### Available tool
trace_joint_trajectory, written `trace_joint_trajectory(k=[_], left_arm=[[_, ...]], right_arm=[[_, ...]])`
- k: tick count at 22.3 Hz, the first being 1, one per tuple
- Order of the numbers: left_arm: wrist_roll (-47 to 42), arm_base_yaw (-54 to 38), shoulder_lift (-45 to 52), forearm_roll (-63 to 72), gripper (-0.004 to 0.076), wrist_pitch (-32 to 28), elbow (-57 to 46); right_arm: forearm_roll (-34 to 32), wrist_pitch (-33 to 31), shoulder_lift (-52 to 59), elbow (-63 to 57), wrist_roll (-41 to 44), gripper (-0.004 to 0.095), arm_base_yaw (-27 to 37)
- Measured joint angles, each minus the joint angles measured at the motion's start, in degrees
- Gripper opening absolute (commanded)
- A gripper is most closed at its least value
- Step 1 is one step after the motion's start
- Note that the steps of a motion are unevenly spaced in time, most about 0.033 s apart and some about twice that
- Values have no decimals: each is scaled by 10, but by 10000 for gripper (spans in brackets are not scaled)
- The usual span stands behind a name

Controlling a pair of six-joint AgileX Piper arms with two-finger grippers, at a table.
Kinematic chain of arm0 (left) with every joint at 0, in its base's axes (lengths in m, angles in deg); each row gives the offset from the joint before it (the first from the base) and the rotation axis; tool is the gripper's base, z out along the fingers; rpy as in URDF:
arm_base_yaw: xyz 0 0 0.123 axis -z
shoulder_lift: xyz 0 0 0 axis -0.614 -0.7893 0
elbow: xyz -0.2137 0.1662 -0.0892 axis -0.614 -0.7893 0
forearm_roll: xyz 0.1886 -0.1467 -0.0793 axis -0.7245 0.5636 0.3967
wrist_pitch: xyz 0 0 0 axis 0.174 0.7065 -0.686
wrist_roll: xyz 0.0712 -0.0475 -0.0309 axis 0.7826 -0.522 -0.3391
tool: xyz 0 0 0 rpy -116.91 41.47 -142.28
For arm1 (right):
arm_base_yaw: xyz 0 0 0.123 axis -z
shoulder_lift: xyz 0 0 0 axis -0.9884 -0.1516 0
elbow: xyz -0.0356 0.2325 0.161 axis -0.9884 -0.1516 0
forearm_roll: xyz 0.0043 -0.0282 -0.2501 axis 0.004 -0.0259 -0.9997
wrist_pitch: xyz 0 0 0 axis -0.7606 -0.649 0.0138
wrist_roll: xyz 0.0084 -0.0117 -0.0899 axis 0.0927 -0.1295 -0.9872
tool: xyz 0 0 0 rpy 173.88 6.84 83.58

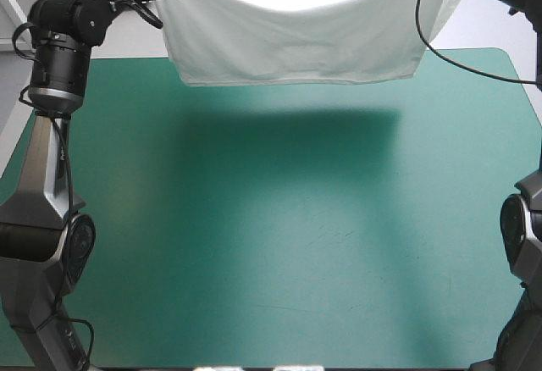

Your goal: Fold the cloth

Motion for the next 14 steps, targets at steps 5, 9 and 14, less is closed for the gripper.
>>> trace_joint_trajectory(k=[5,9,14], left_arm=[[-6,0,-45,1,-9,126,3],[-28,0,-59,7,-9,236,3],[-47,0,-40,36,-9,328,-23]], right_arm=[[7,-73,-24,-27,-9,-17,0],[7,-130,-23,-108,-11,-17,0],[-8,-151,58,-289,-31,-17,0]])
